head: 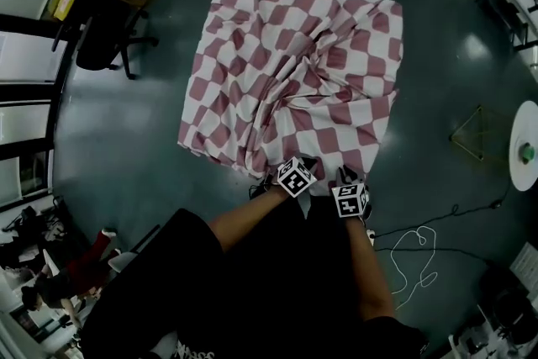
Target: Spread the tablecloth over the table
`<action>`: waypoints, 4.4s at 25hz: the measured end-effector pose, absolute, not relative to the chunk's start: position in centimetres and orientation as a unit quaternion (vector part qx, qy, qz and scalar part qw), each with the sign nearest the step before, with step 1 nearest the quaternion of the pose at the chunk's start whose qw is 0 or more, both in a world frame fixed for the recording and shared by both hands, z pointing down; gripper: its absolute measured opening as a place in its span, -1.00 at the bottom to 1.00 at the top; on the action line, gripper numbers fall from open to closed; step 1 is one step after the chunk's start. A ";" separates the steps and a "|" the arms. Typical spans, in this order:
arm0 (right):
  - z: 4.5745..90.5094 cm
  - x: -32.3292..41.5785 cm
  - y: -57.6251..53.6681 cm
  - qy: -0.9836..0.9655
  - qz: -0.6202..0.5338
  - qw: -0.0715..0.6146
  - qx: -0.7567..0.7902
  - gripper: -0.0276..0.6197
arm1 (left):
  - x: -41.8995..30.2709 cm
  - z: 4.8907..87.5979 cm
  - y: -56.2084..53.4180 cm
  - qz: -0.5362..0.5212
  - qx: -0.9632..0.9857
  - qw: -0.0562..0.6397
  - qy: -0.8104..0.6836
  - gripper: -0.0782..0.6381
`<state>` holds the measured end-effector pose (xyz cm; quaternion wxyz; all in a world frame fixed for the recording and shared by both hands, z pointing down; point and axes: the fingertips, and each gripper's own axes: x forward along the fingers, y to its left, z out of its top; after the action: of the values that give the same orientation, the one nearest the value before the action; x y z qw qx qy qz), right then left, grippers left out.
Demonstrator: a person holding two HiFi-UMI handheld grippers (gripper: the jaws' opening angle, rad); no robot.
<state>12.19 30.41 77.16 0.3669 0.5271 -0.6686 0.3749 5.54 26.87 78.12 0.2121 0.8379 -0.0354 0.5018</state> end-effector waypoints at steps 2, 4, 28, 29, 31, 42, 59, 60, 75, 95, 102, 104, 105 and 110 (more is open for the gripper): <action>77.3 12.7 32.0 -0.659 0.376 0.370 0.535 -0.73 | 6.1 78.1 28.4 0.505 0.838 0.207 -0.009 -0.73; 77.4 13.4 33.4 -0.655 0.366 0.379 0.541 -0.73 | 7.2 78.2 29.6 0.503 0.844 0.184 0.011 -0.73; 76.1 12.3 29.4 -0.722 0.361 0.327 0.492 -0.71 | 7.2 76.2 25.2 0.488 0.835 0.221 -0.128 -0.73; 76.9 12.1 29.7 -0.717 0.368 0.335 0.488 -0.69 | 6.6 76.7 25.2 0.496 0.829 0.224 -0.127 -0.73; 77.5 12.3 30.6 -0.705 0.372 0.346 0.495 -0.72 | 5.8 77.8 26.1 0.508 0.821 0.233 -0.118 -0.73; 77.5 14.7 36.1 -0.615 0.409 0.356 0.572 -0.81 | 7.4 78.6 31.2 0.483 0.835 0.263 -0.019 -0.73; 69.8 7.2 27.3 -0.656 0.292 0.324 0.616 -0.80 | 0.7 70.9 23.9 0.355 0.897 0.261 0.041 -0.73; 69.2 6.1 25.8 -0.664 0.295 0.296 0.620 -0.80 | -0.9 71.0 22.9 0.351 0.898 0.266 0.024 -0.73; 66.4 -6.6 17.7 -0.761 0.291 0.209 0.541 -0.80 | -16.7 69.3 16.7 0.266 0.871 0.330 -0.249 -0.73; 69.3 -21.4 12.2 -0.789 0.331 0.237 0.461 -0.80 | -34.4 72.1 6.7 0.347 0.834 0.282 -0.324 -0.73; 72.9 -25.1 8.9 -0.721 0.381 0.270 0.512 -0.80 | -35.5 74.7 2.0 0.370 0.856 0.290 -0.215 -0.73; 73.8 -25.9 8.4 -0.710 0.381 0.291 0.516 -0.80 | -34.7 75.3 1.5 0.380 0.865 0.283 -0.167 -0.73; 74.4 -26.2 8.2 -0.706 0.380 0.304 0.515 -0.80 | -34.3 75.6 1.5 0.388 0.867 0.278 -0.143 -0.73; 77.8 -26.2 8.7 -0.679 0.397 0.349 0.510 -0.80 | -34.5 78.1 2.3 0.440 0.861 0.246 -0.076 -0.73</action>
<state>-26.17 8.72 77.78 0.3492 0.5098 -0.6786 0.3971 -34.51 2.31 78.15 0.2459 0.8605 -0.0759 0.4396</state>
